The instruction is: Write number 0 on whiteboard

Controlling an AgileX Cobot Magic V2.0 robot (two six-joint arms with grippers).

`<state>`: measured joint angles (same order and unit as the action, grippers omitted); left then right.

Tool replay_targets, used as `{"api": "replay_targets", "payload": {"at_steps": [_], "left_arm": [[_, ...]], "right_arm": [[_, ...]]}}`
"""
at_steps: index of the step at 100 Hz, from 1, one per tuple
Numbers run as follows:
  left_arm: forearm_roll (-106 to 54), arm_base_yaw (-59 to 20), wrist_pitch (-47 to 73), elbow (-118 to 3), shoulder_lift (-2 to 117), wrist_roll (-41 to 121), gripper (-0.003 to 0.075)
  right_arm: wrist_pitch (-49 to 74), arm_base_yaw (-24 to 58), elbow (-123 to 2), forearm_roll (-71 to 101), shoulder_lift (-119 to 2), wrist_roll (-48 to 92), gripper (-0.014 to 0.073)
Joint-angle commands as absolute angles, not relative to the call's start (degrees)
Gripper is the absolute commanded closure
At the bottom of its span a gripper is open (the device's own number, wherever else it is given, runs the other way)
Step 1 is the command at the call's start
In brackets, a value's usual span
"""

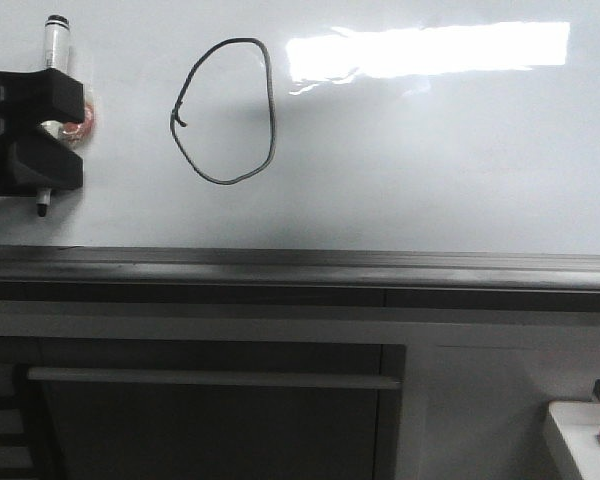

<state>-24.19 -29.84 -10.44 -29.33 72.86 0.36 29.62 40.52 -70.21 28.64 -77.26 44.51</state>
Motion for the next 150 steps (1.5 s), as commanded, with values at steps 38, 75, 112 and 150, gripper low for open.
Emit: {"api": "replay_targets", "payload": {"at_steps": [38,75,112,150], "left_arm": [[-21.4,-29.8,-13.8,-30.9,72.8,0.0,0.0432],[-21.4,-29.8,-10.8,-30.3,65.3,3.1,0.0432],[-19.9,-29.8,-10.2,-25.7,48.4,4.8,0.0514],[-12.5,-29.8,-9.1,-21.8,33.6,4.8,0.0741]], "right_arm": [[27.6,40.2,-72.2,29.8,-75.2,44.5,0.0055],[29.1,38.5,-72.2,29.8,-73.2,44.5,0.0055],[28.0,34.0,-61.9,29.8,-60.2,44.5,0.0305],[23.7,34.0,-45.8,29.8,-41.4,42.5,0.0660]]}}
